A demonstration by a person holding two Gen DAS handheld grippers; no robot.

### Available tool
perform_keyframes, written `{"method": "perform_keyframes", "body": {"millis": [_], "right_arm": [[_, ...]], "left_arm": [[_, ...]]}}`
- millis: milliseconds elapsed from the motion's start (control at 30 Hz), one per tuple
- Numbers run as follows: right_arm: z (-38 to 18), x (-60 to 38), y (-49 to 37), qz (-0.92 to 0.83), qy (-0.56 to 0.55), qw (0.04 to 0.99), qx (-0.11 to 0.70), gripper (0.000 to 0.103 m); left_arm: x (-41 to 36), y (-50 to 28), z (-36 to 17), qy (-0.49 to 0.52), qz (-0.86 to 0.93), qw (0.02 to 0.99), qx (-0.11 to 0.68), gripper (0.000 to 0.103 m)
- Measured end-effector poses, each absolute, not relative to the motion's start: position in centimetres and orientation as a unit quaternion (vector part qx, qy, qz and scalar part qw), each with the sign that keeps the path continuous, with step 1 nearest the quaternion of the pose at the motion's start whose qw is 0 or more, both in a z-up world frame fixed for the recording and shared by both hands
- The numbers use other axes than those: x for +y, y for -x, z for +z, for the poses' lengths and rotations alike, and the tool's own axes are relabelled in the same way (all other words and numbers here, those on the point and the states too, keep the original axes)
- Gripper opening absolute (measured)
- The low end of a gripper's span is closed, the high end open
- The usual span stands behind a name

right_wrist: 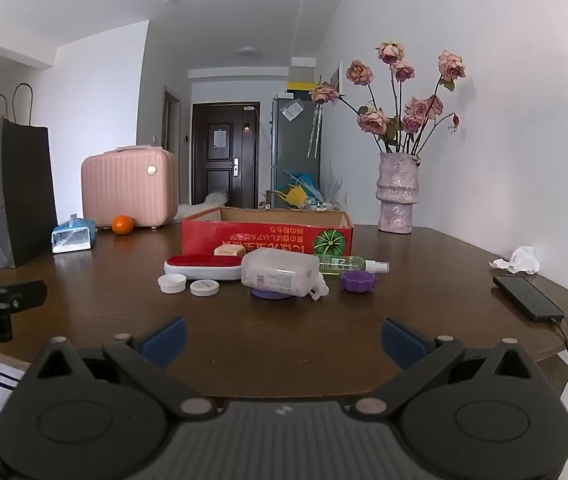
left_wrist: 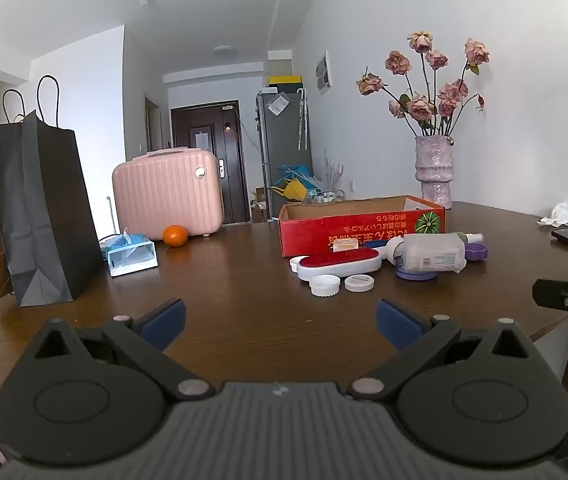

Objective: Organize rigid objects

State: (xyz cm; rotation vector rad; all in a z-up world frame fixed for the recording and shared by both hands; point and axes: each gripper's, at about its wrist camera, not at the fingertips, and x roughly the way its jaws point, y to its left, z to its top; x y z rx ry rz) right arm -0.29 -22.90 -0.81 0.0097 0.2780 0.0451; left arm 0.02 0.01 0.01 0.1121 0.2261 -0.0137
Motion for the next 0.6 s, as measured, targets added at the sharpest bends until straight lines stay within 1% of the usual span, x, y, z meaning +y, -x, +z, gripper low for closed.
{"method": "perform_keyframes", "body": {"millis": [600], "right_arm": [[-0.66,-23.01,0.34,0.021,-0.007,0.99,0.141,0.103]], "left_arm": [[0.12,0.06,0.31,-0.056,-0.005,0.992,0.108,0.103]]}}
